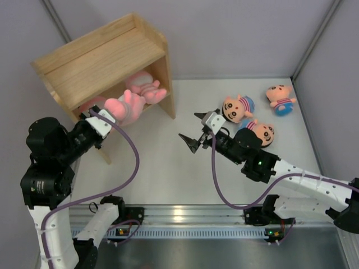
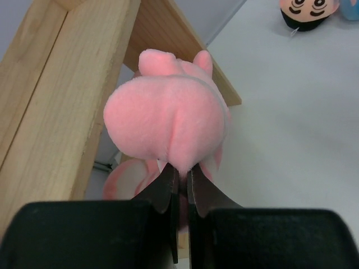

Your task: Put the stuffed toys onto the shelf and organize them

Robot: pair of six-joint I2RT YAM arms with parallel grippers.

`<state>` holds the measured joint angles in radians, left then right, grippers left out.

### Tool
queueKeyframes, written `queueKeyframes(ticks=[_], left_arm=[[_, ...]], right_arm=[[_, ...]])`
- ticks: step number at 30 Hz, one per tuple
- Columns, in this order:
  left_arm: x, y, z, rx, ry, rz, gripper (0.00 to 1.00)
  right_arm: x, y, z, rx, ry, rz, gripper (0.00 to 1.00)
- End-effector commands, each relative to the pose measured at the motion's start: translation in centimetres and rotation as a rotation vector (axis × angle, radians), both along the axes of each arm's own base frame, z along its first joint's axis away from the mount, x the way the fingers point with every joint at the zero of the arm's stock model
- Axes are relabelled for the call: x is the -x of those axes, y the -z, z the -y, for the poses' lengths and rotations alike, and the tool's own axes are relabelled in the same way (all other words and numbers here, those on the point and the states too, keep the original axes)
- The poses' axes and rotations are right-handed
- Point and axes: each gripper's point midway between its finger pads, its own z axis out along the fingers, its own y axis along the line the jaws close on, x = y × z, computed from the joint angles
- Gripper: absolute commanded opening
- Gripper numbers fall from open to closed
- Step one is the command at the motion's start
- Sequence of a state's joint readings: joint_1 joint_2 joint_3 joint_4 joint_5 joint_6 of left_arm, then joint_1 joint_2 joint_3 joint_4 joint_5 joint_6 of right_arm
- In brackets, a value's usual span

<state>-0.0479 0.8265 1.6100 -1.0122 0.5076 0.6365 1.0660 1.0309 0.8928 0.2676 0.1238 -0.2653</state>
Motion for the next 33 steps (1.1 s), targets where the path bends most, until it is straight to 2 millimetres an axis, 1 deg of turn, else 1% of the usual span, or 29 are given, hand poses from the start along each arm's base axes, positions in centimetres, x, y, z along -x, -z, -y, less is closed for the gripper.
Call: queueKeyframes(ticks=[1,2,3,4,5,6,7,10,11,12,16,20,21,22,25,28,32,33], left_arm=[[0.3,-1.8,-0.7,-0.121,0.006,0.142,0.00],[0.1,-1.1,-1.0,-0.174,0.014,0.158,0.00],[0.5,-1.3,-1.2,-0.204,0.011,0.187,0.00],[0.5,-1.2,-1.5,-0.247,0.006,0.207,0.00],[0.2,-1.2,-1.8,-0.254,-0.006,0.209,0.00],[-0.4,-1.1,-2.5,-0.261,-0.051,0.196,0.00],[-0.7,-1.2,-2.8,-0.260,-0.068,0.196,0.00],[-1.5,-0.5,-3.3,-0.284,-0.091,0.182,0.00],[-1.9,-0.7,-3.4,-0.285,-0.098,0.197,0.00],[-2.2,-0.4,-3.4,-0.290,-0.100,0.197,0.00],[-2.8,-0.3,-3.0,-0.301,-0.069,0.209,0.00],[-4.7,-0.4,-3.3,-0.274,-0.108,0.205,0.00],[-5.1,-1.2,-3.3,-0.269,-0.115,0.240,0.00],[-5.4,-1.1,-3.2,-0.258,-0.115,0.242,0.00],[-5.6,-2.0,-2.7,-0.217,-0.103,0.259,0.00],[-6.1,-1.4,-2.4,-0.205,-0.085,0.234,0.00],[-8.0,-0.1,-3.7,-0.230,-0.161,0.195,0.00],[-8.3,-0.1,-4.4,-0.253,-0.194,0.198,0.00]], right_arm=[[0.1,-0.1,0.7,-0.035,0.031,-0.026,0.86],[0.1,0.0,0.7,-0.036,0.032,-0.030,0.86],[0.1,-0.1,0.8,-0.041,0.032,-0.034,0.86],[0.1,-0.1,0.7,-0.043,0.030,-0.037,0.86],[0.1,-0.1,0.7,-0.042,0.029,-0.038,0.86],[0.2,0.0,0.6,-0.043,0.025,-0.041,0.86],[0.2,0.0,0.6,-0.044,0.025,-0.044,0.86],[0.1,-0.1,0.5,-0.053,0.025,-0.050,0.86],[0.2,-0.1,0.4,-0.055,0.021,-0.053,0.86],[0.2,0.0,0.4,-0.059,0.020,-0.061,0.86],[0.3,0.2,0.3,-0.055,0.015,-0.070,0.86],[0.4,0.2,0.4,-0.057,0.013,-0.073,0.86],[0.4,0.2,0.4,-0.058,0.013,-0.073,0.86],[0.4,0.3,0.4,-0.057,0.013,-0.075,0.86],[0.3,0.6,0.2,-0.053,0.013,-0.083,0.86],[0.3,1.1,0.1,-0.042,0.009,-0.089,0.86],[0.2,1.5,0.0,-0.037,0.010,-0.097,0.86],[0.3,1.4,-0.1,-0.039,0.005,-0.098,0.86]])
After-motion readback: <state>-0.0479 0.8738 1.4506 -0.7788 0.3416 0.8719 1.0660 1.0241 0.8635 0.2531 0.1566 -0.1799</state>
